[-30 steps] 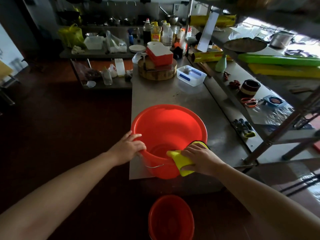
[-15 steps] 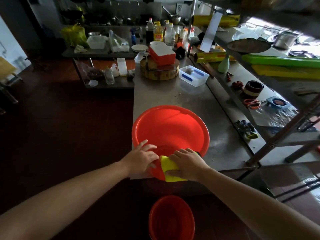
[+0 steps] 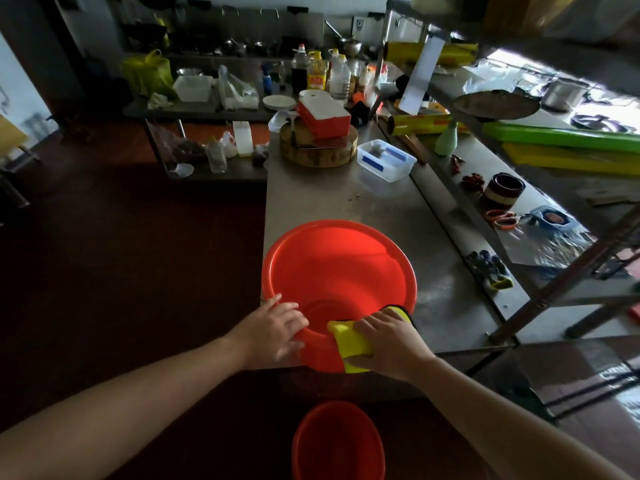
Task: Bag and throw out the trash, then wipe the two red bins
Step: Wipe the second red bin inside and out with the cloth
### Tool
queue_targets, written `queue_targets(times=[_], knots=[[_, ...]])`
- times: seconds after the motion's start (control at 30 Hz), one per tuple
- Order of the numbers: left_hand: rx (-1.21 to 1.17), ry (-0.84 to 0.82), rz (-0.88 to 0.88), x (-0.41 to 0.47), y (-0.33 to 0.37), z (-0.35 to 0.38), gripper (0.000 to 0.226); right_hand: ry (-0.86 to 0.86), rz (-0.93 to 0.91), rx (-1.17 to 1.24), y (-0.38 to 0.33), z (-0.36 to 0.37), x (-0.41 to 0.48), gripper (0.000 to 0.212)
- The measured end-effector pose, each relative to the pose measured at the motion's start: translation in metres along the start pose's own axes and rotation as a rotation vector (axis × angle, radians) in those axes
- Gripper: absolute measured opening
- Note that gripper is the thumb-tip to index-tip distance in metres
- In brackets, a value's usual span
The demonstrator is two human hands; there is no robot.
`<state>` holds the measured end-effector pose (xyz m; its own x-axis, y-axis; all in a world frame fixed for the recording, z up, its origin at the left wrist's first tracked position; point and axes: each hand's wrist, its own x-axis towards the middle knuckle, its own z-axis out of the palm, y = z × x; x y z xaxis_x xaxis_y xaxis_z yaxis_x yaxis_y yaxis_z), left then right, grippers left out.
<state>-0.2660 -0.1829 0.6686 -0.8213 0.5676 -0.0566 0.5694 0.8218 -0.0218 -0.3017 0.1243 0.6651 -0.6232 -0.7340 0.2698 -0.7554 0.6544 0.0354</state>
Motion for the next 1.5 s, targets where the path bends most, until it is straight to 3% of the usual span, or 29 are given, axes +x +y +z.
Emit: queue_targets(times=[0.17,0.4,0.63,0.77,0.93,1.03,1.17,1.3,1.5], knots=[[0.011,0.227,0.047,-0.01,0.021,0.017,0.039,-0.006,0.171,-0.111,-0.053,0.005,-0.003,0.074],[0.02,0.259,0.162,-0.008,-0.022,0.013,0.035,0.072,0.017,-0.063,-0.015,0.01,-0.022,0.059],[-0.031,0.119,0.046,-0.006,-0.037,0.011,0.043,0.069,0.018,-0.042,-0.003,0.011,-0.021,0.062],[-0.081,0.215,0.054,-0.012,0.003,0.019,0.052,0.079,0.13,-0.063,-0.038,0.012,-0.005,0.061],[-0.274,0.372,-0.054,-0.009,0.043,0.032,0.036,0.047,0.215,-0.034,-0.067,0.014,0.004,0.065],[-0.253,0.427,0.03,-0.01,0.031,0.034,0.03,0.109,0.169,-0.023,-0.054,0.015,-0.01,0.063],[-0.195,0.379,0.115,-0.012,0.001,0.03,0.037,0.16,0.058,0.032,-0.015,0.012,-0.023,0.063],[-0.209,0.325,-0.026,-0.012,-0.031,0.017,0.03,0.125,0.062,0.054,0.01,0.006,-0.02,0.066],[-0.098,0.279,0.015,-0.01,-0.006,0.015,0.046,0.064,0.115,-0.01,-0.03,0.005,0.003,0.063]])
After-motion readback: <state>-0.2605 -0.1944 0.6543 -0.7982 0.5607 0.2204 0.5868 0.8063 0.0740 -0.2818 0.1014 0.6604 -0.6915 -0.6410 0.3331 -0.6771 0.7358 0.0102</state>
